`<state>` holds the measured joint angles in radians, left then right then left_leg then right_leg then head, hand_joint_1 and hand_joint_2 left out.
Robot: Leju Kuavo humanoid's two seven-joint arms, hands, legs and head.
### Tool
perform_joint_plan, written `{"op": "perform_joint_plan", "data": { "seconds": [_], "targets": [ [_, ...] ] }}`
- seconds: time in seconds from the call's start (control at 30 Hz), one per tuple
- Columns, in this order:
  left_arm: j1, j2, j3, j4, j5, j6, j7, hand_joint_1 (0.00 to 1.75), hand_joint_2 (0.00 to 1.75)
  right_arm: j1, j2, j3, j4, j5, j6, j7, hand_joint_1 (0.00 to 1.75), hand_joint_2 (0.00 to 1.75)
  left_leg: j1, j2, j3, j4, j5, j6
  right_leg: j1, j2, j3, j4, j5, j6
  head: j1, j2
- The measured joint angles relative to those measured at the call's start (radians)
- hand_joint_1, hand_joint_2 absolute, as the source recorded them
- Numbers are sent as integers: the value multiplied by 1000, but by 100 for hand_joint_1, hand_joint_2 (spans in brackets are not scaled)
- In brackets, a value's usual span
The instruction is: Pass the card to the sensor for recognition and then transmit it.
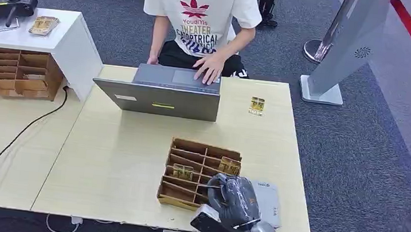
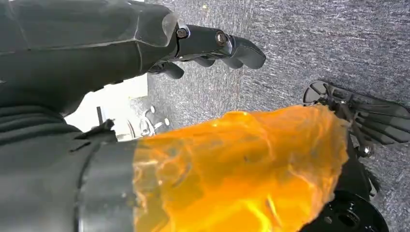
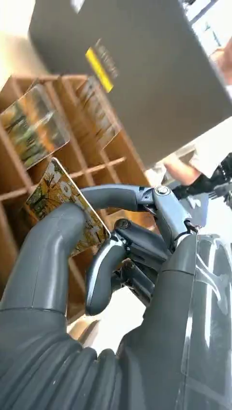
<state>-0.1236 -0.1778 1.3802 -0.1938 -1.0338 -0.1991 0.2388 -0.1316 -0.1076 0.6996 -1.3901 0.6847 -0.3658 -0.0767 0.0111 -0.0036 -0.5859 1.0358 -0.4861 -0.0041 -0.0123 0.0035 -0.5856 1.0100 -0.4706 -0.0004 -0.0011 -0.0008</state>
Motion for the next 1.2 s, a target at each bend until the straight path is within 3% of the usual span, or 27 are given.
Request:
{"op": "perform_joint_plan", "data": {
  "seconds": [0.2,0.63,0.8,1.2],
  "targets": [
    [0,0,0,0,2,0,0,0,0,2,0,-10,-33,-35,11,-17,159,175,0,0,0,0,0,0,0,0,0,0,0,0,0,0],
    [0,1,0,0,1,-6,0,0,0,14,0,-85,-193,-462,198,-139,162,175,0,0,0,0,0,0,0,0,0,0,0,0,0,0],
    [0,4,0,0,-3,-8,0,0,0,22,-3,-120,-228,-617,276,-175,175,175,0,0,0,0,0,0,0,0,0,0,0,0,0,0],
    [0,6,0,0,-8,-9,0,0,0,-12,-5,-152,-252,-618,278,-184,175,175,0,0,0,0,0,0,0,0,0,0,0,0,0,0]
  ]
}}
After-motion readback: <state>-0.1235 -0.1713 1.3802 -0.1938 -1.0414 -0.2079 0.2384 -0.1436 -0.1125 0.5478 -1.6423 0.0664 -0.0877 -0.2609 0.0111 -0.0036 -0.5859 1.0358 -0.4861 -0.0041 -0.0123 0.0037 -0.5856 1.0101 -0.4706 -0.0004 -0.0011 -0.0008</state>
